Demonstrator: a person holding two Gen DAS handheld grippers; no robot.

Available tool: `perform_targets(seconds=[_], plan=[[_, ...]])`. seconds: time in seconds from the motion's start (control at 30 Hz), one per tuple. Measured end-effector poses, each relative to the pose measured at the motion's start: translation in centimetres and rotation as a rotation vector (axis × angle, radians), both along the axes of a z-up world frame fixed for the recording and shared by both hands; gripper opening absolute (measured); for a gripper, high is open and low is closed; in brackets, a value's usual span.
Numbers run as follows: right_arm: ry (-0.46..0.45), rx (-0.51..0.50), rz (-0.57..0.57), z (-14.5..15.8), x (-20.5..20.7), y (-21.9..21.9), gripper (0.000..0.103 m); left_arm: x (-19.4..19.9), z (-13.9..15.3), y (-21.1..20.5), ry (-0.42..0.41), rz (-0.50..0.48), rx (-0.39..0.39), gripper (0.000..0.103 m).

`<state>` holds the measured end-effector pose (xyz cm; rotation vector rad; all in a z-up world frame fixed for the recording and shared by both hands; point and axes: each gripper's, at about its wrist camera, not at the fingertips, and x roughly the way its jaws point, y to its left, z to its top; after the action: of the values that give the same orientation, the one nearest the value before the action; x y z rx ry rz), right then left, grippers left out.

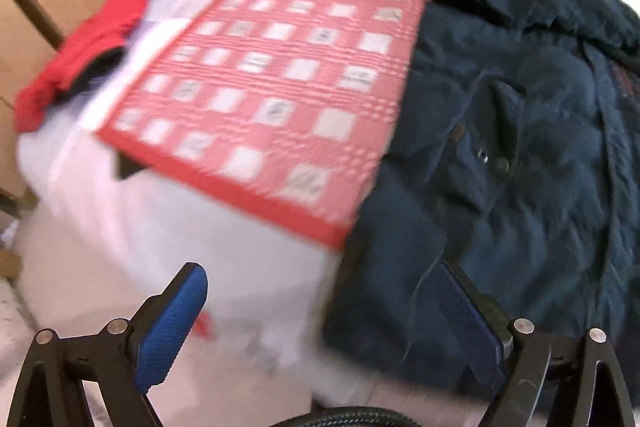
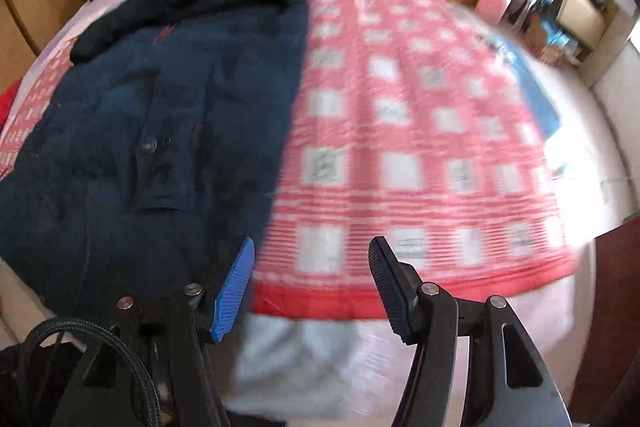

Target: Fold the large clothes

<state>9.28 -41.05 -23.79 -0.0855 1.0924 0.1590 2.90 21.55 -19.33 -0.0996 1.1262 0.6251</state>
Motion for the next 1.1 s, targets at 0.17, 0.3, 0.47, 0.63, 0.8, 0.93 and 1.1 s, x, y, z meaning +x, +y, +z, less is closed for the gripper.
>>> perform_targets(seconds=[0.17, 0.3, 0.47, 0.63, 0.8, 0.93, 1.1], plan=[[-0.122, -0.123, -0.1, 8.1, -5.8, -3.9, 0.064, -5.7, 4.3, 1.4, 0.011, -0.025, -0.025, 0.096], [-0.132, -0.146, -0.226, 10.9, -8.7, -3.9, 0.065, -8.3, 4.7, 3.6, 0.019, -0.039, -0.038, 0.096], [-0.088, -0.075, -0.205, 9.0, -10.4, 1.4, 0.065, -7.2, 0.4, 2.7, 0.018, -0.153, 0.009, 0.096], [0.001, -0.018, -0.118, 4.7, -9.8, 8.1, 0.065, -5.4, -5.6, 2.0, 0.043, -0.148, -0.054, 0.096], [0.019, -0.007, -0.03, 3.9, -9.8, 11.8, 0.065, -5.3, -8.8, 1.4, 0.068, -0.103, -0.072, 0.096], [0.025, -0.022, -0.012, 3.3, -9.0, 12.5, 0.065, -5.9, -9.7, 1.2, 0.078, -0.102, -0.078, 0.096], [0.054, -0.012, -0.039, 1.9, -7.9, 12.3, 0.065, -6.3, -10.4, 1.6, 0.087, -0.089, -0.087, 0.096]])
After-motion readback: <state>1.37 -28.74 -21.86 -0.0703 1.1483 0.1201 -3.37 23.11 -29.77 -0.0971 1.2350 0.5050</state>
